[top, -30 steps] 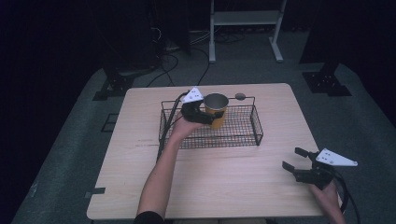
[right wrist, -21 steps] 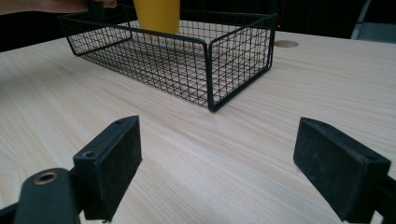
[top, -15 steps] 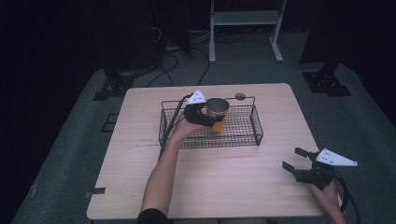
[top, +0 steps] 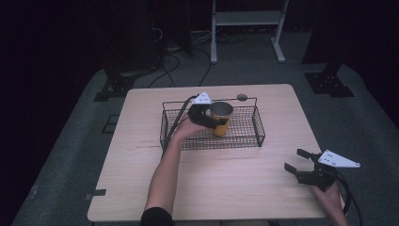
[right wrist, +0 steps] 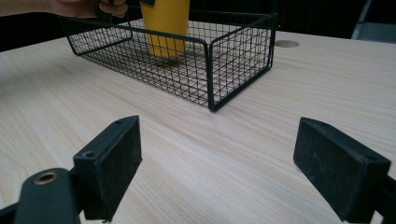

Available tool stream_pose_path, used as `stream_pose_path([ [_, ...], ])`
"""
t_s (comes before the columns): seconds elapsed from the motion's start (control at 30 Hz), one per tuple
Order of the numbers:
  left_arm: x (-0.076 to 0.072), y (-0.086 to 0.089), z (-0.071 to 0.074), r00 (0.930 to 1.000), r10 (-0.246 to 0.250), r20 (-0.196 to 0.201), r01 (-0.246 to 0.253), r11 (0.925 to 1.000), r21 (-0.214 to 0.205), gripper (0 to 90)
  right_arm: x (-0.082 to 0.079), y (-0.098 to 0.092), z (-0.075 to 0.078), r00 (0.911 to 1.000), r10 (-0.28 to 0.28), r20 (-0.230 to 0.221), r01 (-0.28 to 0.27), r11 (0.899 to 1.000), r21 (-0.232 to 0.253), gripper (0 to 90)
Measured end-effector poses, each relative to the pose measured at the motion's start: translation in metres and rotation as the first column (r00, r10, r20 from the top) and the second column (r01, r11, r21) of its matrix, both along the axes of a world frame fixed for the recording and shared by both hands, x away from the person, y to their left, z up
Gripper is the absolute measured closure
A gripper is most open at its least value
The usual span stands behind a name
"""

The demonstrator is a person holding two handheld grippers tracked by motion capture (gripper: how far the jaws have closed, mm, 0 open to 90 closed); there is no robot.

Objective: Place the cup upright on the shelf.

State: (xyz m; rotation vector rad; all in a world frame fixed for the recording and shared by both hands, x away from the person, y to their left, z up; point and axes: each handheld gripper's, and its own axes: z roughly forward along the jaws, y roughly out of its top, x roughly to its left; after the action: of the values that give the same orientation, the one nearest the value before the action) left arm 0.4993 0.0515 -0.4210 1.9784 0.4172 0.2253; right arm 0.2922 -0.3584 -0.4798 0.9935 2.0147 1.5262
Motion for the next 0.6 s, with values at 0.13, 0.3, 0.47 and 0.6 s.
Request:
stream_pose_path([
  [0.13,0.0002,0.0002,-0.0026,0.9998,-0.014,-0.012,0.014,0.9995,0.029,13.2,0.0,-0.0001,0.0,1.0,0.0,-0.001,0.0,1.0,0.001,14.2],
  [0.3,0.0003,0.0015,-0.0045,0.9994,-0.028,-0.018,0.029,0.9983,0.05,13.1,0.0,0.0001,0.0,1.0,0.0,0.0,0.0,1.0,-0.001,14.2],
  [0.47,0.0,0.0023,-0.0054,0.9991,-0.037,-0.021,0.038,0.9973,0.063,12.9,0.0,0.0002,0.0,1.0,0.001,0.0,-0.001,1.0,-0.002,14.2],
  [0.6,-0.0001,0.0035,-0.0051,0.9991,-0.038,-0.02,0.04,0.9969,0.067,12.5,0.0,0.0002,0.0,1.0,0.001,0.0,-0.001,1.0,-0.002,14.2],
])
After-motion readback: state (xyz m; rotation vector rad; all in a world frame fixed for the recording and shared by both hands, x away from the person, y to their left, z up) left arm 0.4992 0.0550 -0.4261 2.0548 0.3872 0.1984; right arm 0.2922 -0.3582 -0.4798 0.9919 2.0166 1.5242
